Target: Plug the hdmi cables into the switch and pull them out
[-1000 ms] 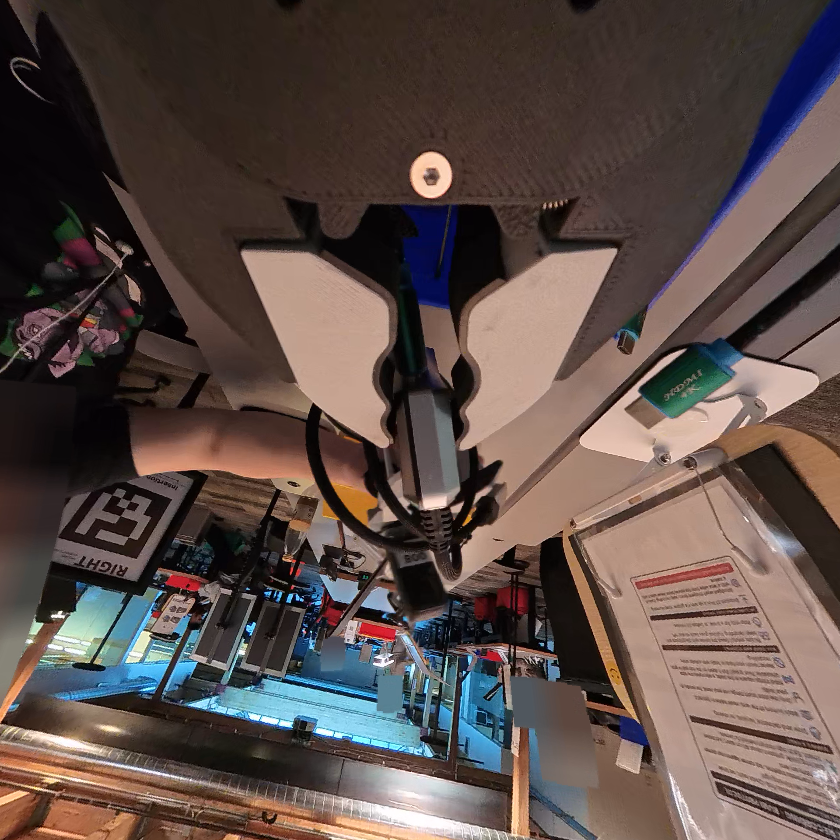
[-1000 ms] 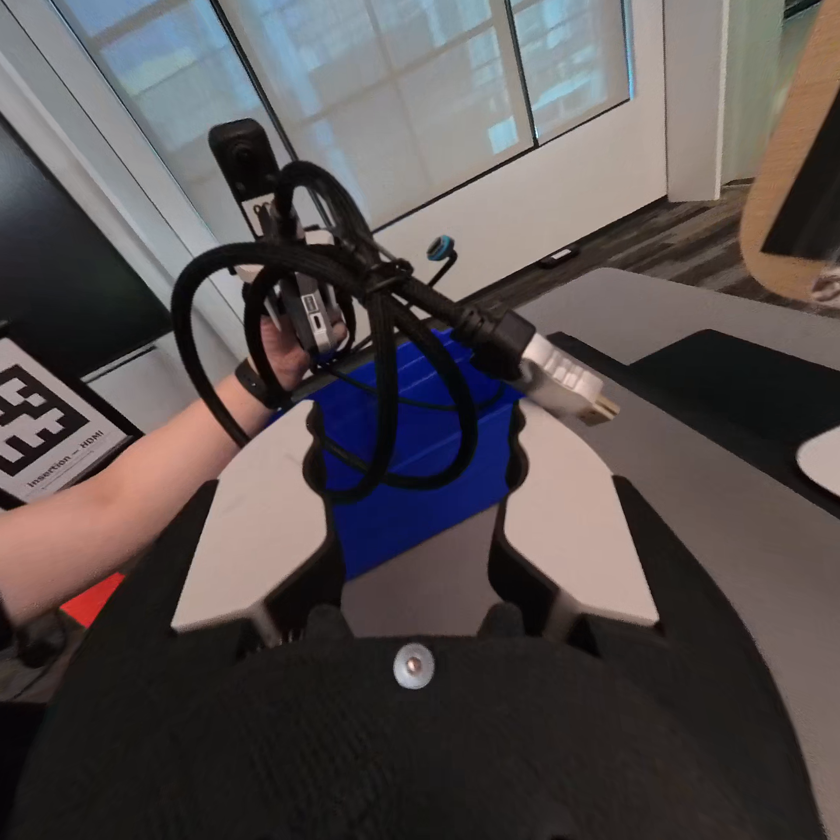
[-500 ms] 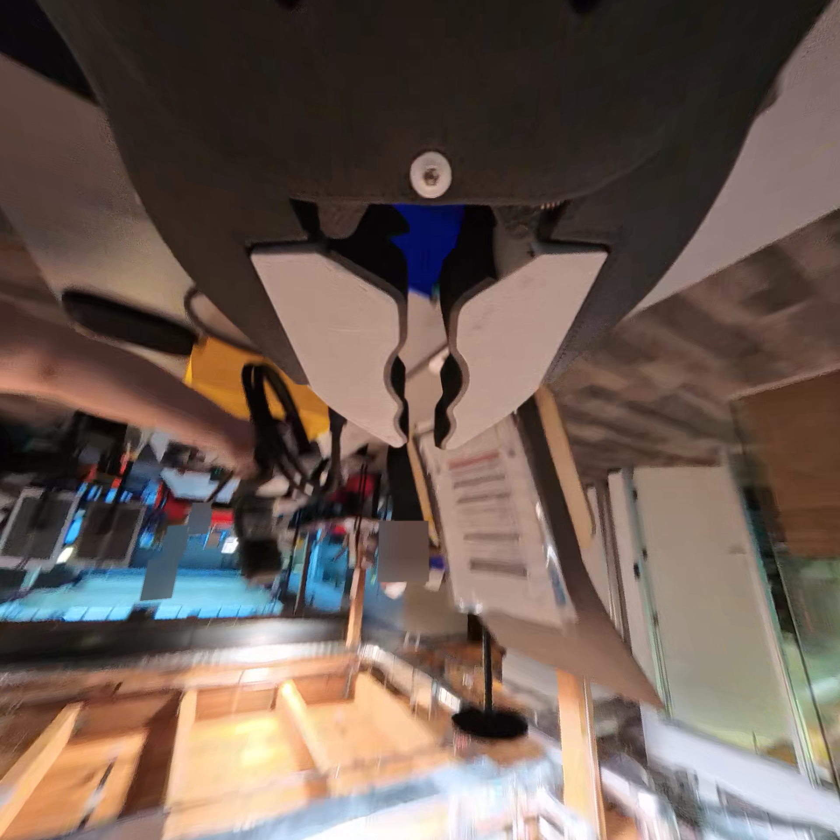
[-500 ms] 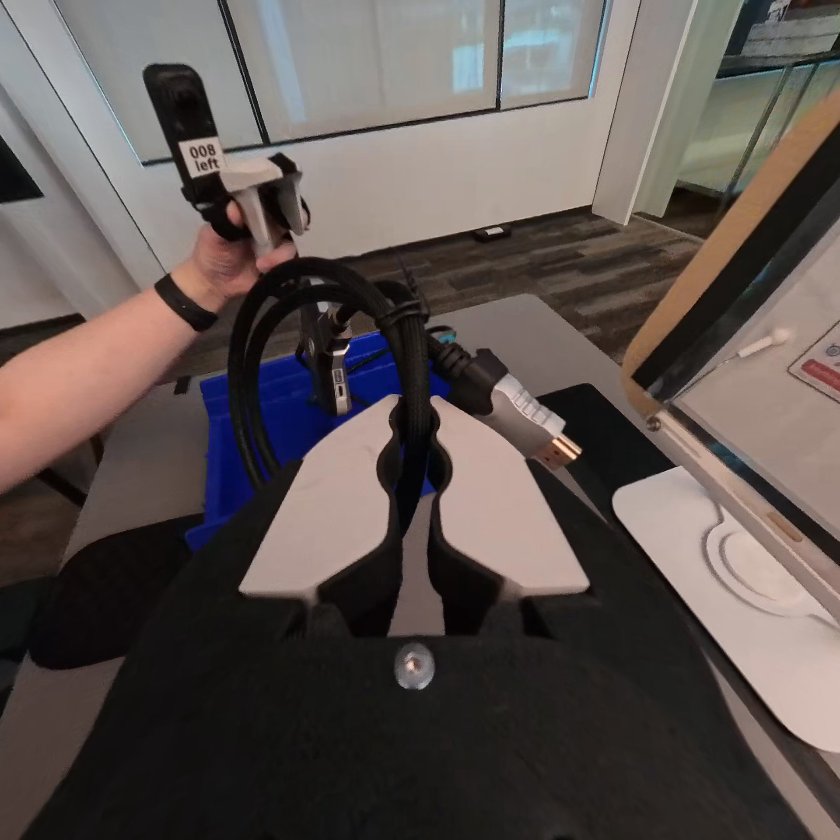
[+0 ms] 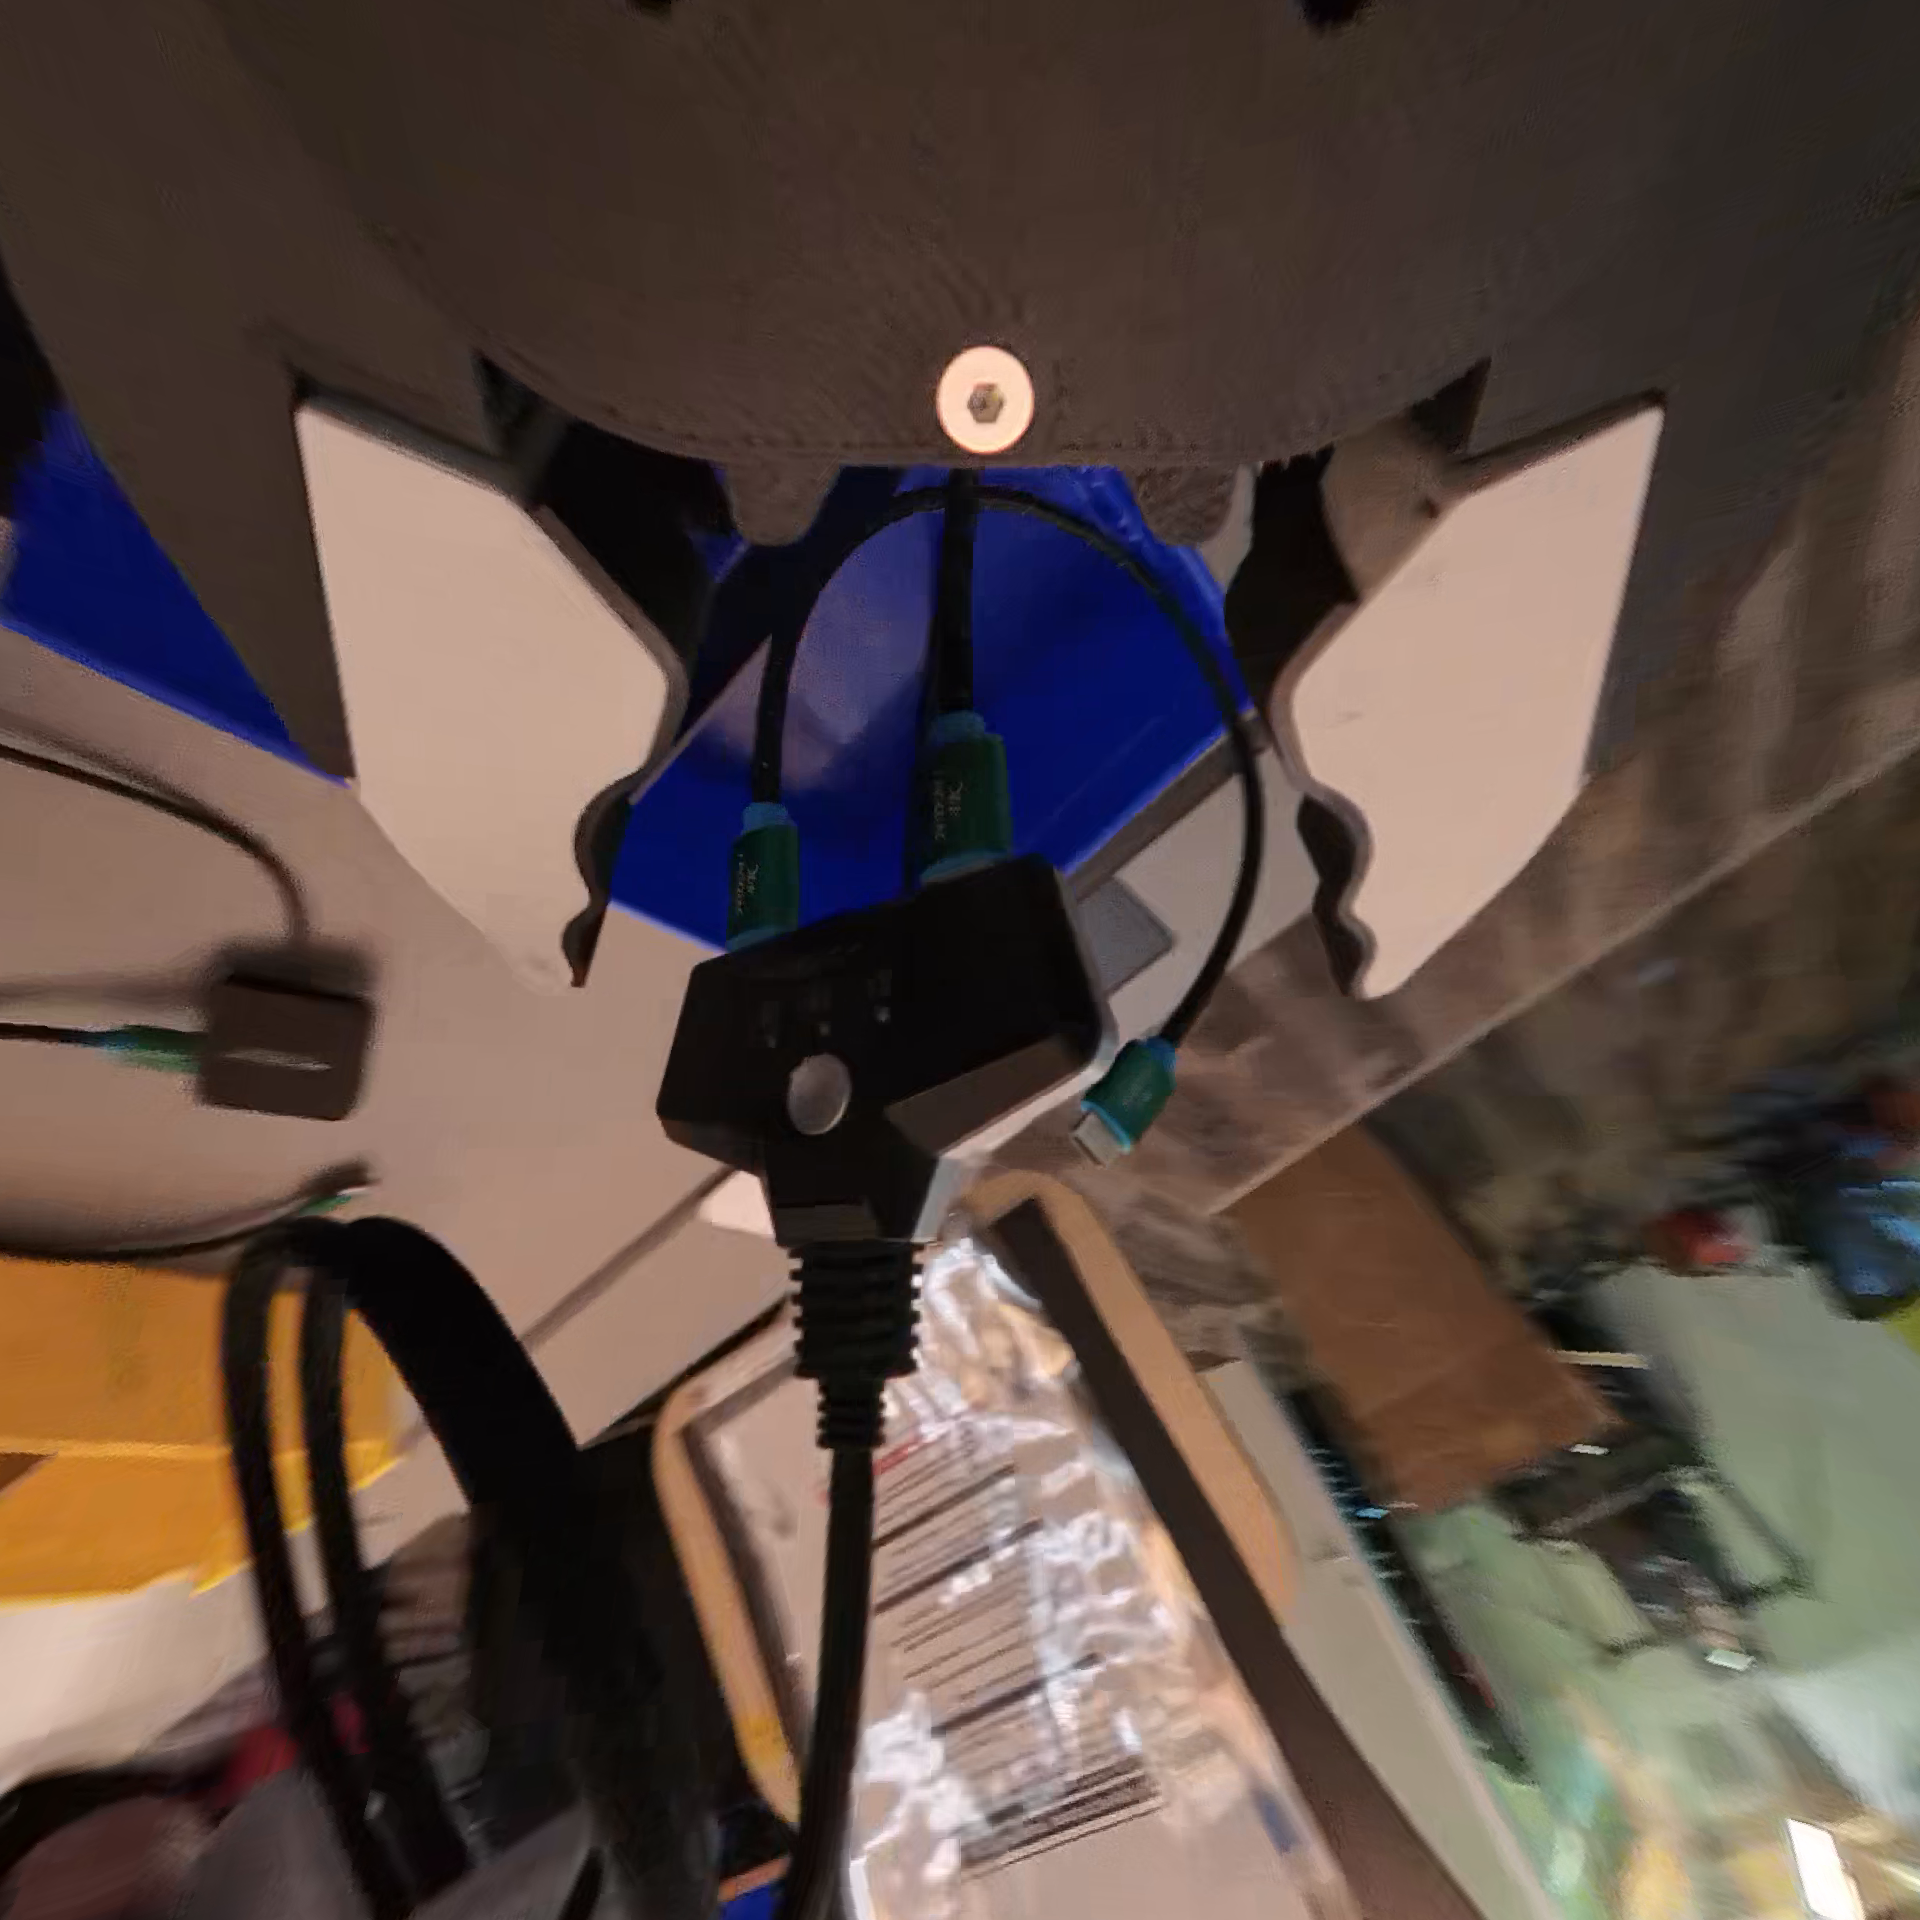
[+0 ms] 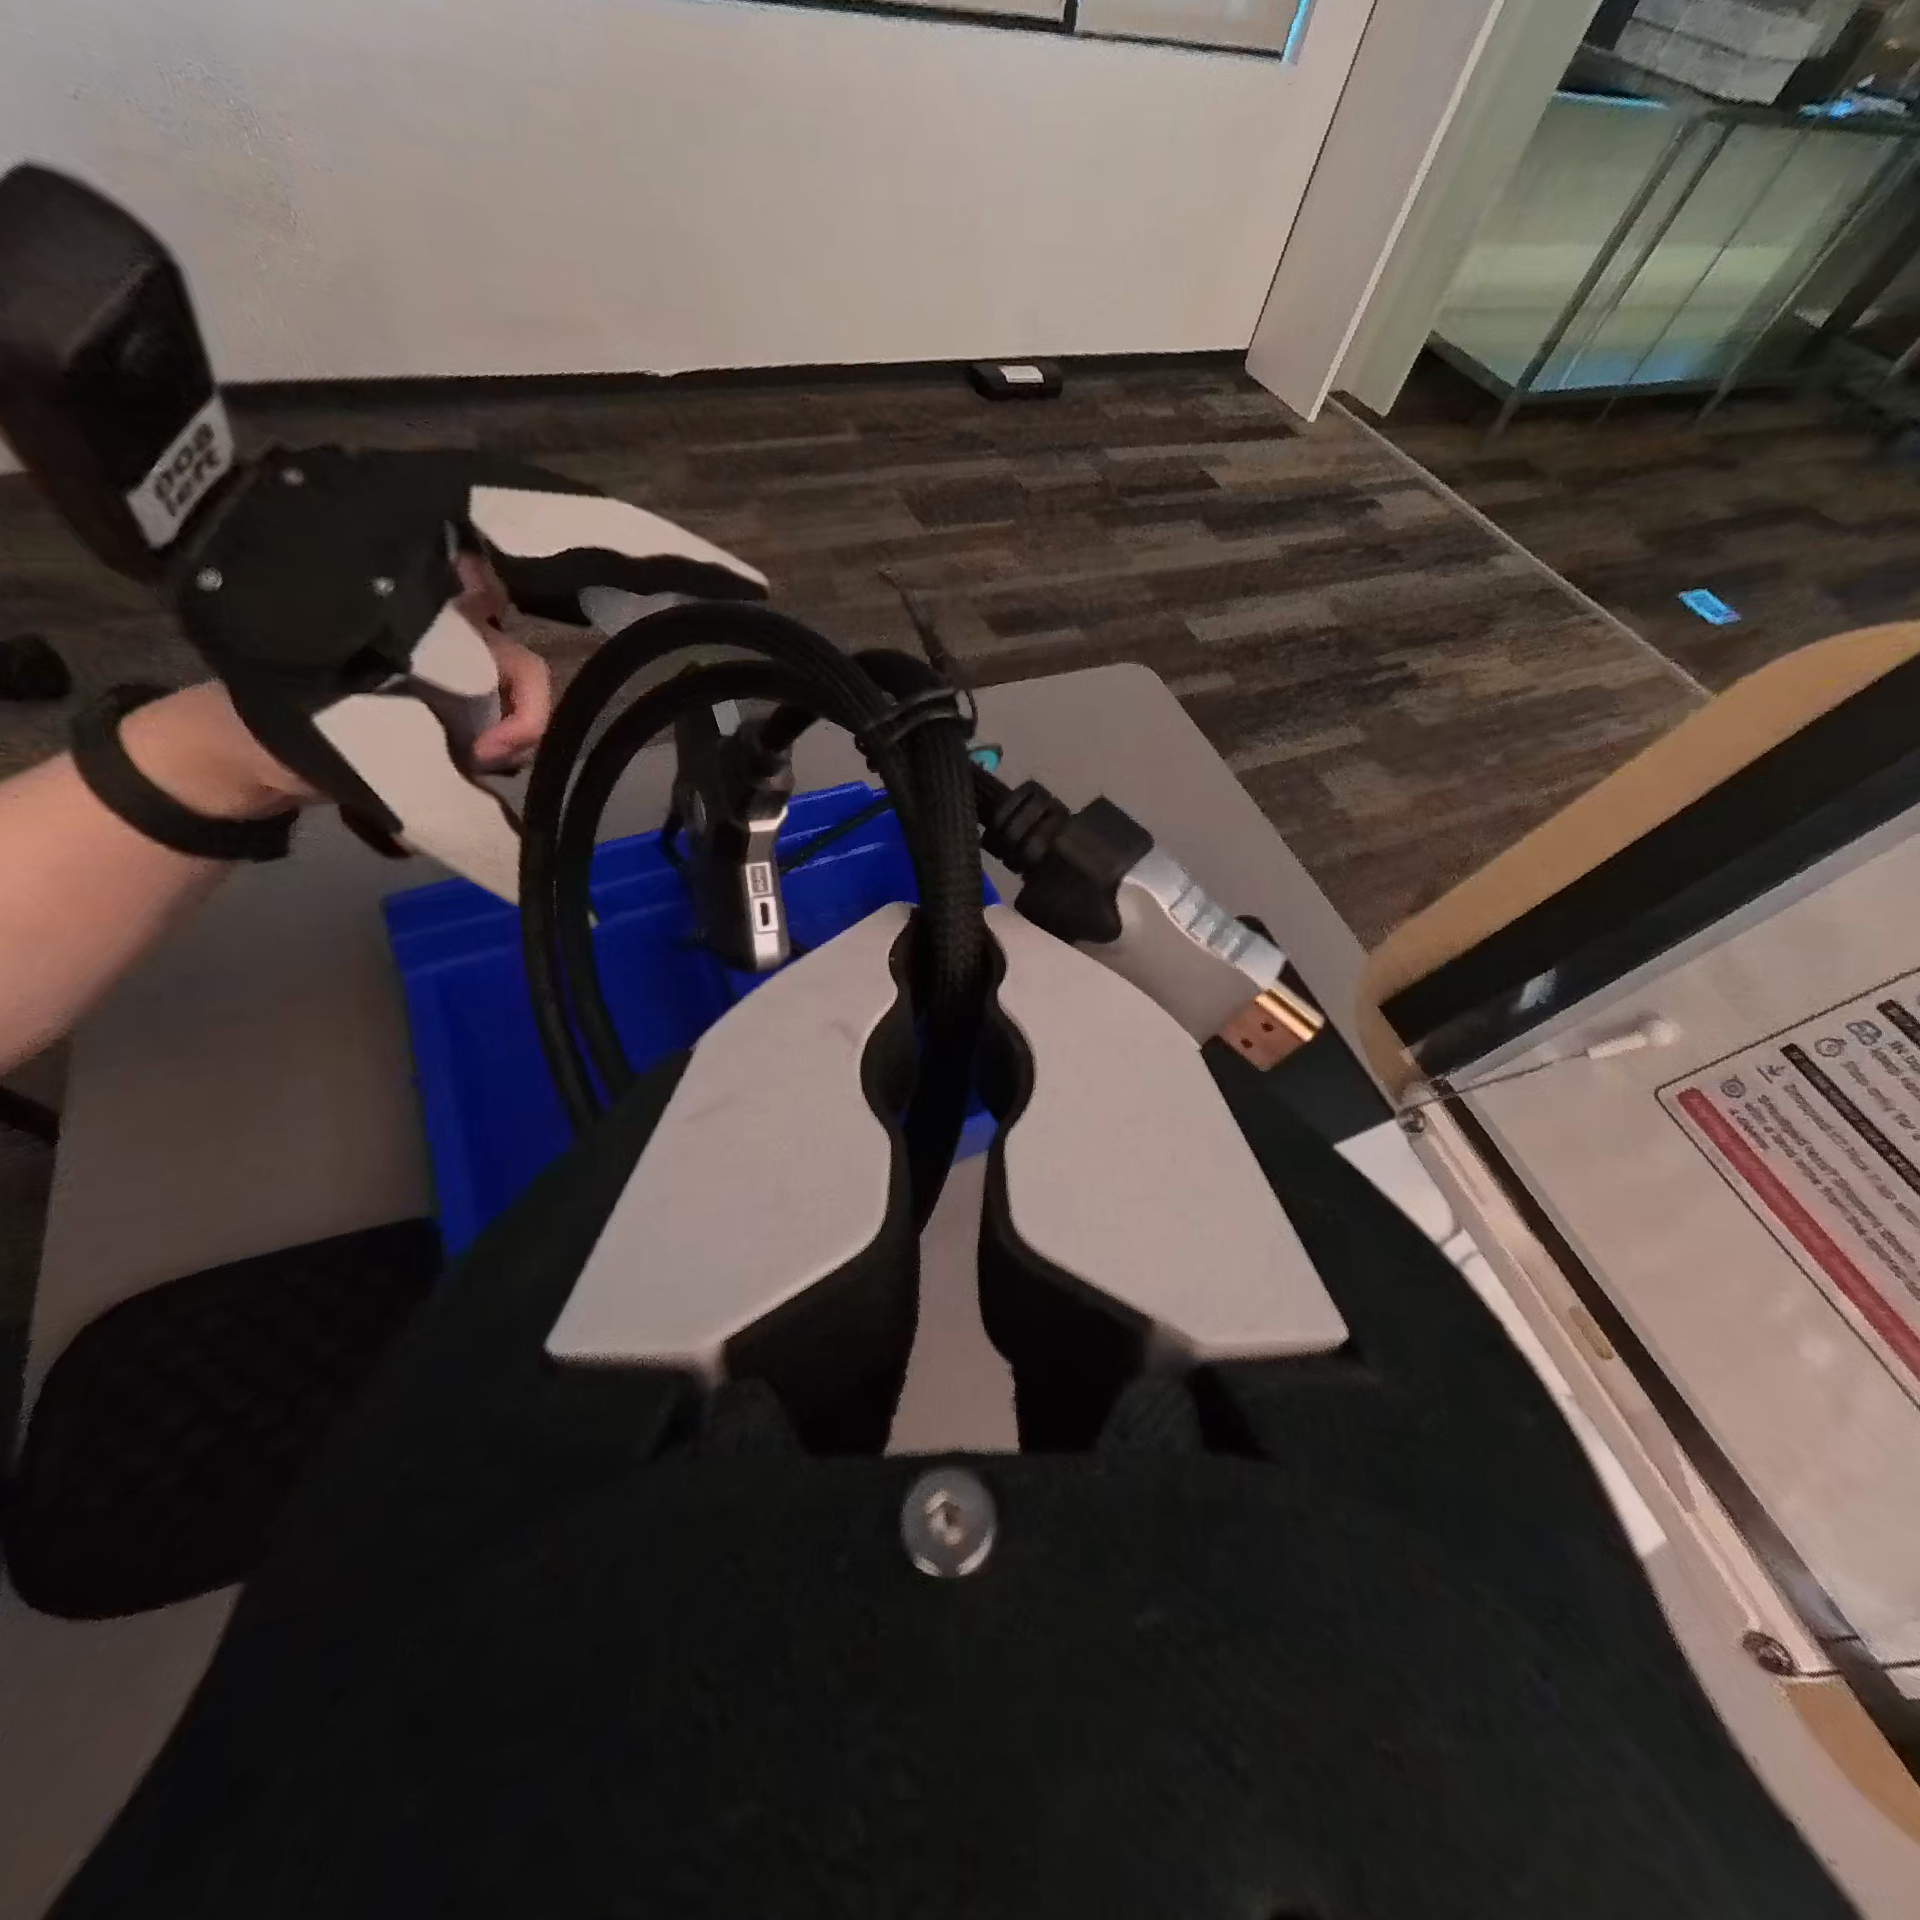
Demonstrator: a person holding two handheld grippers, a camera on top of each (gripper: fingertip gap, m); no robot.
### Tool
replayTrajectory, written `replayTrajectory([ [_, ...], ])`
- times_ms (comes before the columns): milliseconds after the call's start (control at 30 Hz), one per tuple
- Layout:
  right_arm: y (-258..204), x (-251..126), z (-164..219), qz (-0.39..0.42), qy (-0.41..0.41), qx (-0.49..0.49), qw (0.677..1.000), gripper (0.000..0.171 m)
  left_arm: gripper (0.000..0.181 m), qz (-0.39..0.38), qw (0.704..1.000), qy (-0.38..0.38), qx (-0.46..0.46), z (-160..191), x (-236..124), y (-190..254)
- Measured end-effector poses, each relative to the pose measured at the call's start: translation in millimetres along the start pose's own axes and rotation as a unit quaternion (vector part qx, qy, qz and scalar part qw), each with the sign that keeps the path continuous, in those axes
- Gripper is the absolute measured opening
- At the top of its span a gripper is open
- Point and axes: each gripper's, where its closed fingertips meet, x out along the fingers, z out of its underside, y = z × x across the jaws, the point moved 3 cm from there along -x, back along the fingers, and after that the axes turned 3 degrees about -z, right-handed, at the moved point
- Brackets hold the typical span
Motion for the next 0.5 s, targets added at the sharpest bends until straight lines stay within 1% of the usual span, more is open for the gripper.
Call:
replayTrajectory([
  [33,-1.3,3.2,-3.7,0.002,-0.008,0.004,1.0,0.008,0.128,-0.036,0.999,-0.002,0.016,1.5,0.2,3.0],
  [100,-2.7,8.1,-10.6,0.017,-0.027,0.007,0.999,0.008,0.131,-0.111,0.992,-0.014,0.052,8.8,0.1,7.8],
  [167,-3.9,11.4,-15.1,0.03,-0.042,0.012,0.999,0.008,0.129,-0.186,0.978,-0.035,0.087,17.4,1.0,11.7],
  [233,-7.5,15.8,-19.1,0.032,-0.05,0.031,0.998,0.008,0.13,-0.233,0.965,-0.048,0.114,21.0,6.8,20.6],
  [300,-14.4,20.9,-23.4,0.029,-0.05,0.055,0.997,0.007,0.129,-0.276,0.955,-0.049,0.1,20.8,14.1,26.4],
  [400,-26.8,28.3,-31.1,0.015,-0.044,0.09,0.995,0.007,0.131,-0.339,0.937,-0.053,0.071,21.6,24.3,22.8],
  [500,-44.0,35.4,-36.4,-0.006,-0.04,0.112,0.993,0.007,0.121,-0.39,0.918,-0.045,0.056,21.2,25.1,7.5],
])
